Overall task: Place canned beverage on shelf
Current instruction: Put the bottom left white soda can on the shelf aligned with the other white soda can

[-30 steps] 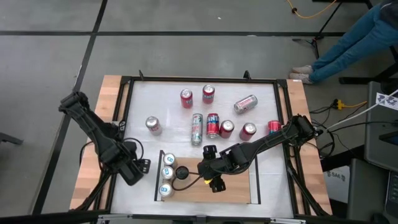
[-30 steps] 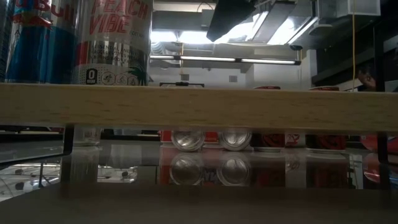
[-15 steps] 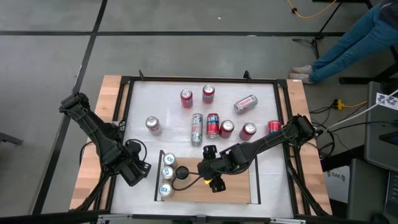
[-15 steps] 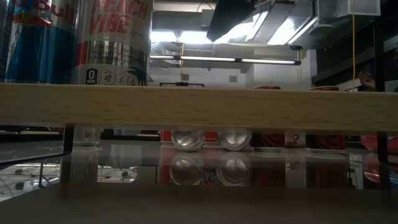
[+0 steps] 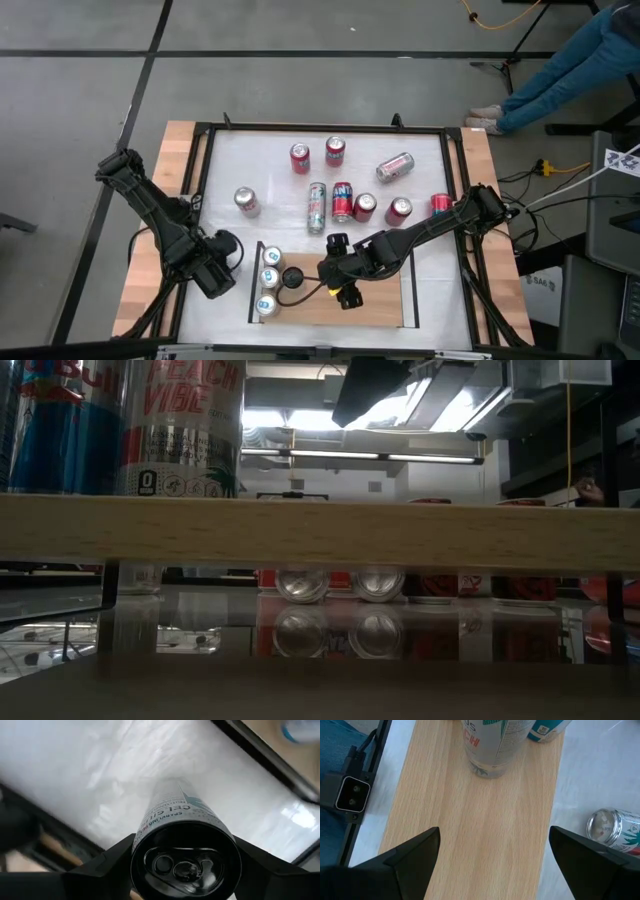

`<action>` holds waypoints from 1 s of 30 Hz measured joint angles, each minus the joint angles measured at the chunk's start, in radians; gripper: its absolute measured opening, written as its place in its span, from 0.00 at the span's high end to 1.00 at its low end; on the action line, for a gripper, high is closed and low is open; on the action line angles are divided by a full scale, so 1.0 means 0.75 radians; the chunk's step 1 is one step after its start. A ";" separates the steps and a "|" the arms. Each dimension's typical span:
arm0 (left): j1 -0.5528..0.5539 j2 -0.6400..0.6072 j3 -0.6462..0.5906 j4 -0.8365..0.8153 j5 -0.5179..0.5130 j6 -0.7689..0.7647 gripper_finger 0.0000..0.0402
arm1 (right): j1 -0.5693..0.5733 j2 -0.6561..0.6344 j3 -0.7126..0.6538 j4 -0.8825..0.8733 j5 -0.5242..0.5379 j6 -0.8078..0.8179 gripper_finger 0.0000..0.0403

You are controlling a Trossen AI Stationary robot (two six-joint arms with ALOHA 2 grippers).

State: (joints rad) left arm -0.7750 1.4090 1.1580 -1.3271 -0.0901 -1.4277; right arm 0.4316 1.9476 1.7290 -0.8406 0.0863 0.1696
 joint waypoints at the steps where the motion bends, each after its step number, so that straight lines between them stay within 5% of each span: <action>1: 0.000 0.000 0.000 0.004 -0.002 0.063 0.40 | 0.000 0.000 0.000 -0.001 0.000 0.000 0.10; 14: 0.053 0.005 0.024 0.018 -0.010 0.481 0.40 | 0.000 0.000 0.000 0.000 0.000 0.000 0.10; 30: 0.084 0.003 0.434 -0.170 0.013 0.511 0.40 | 0.000 0.000 0.000 0.004 0.000 -0.002 0.10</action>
State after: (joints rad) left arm -0.7116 1.4109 1.4837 -1.4547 -0.0803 -1.0447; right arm 0.4316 1.9476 1.7290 -0.8376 0.0860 0.1677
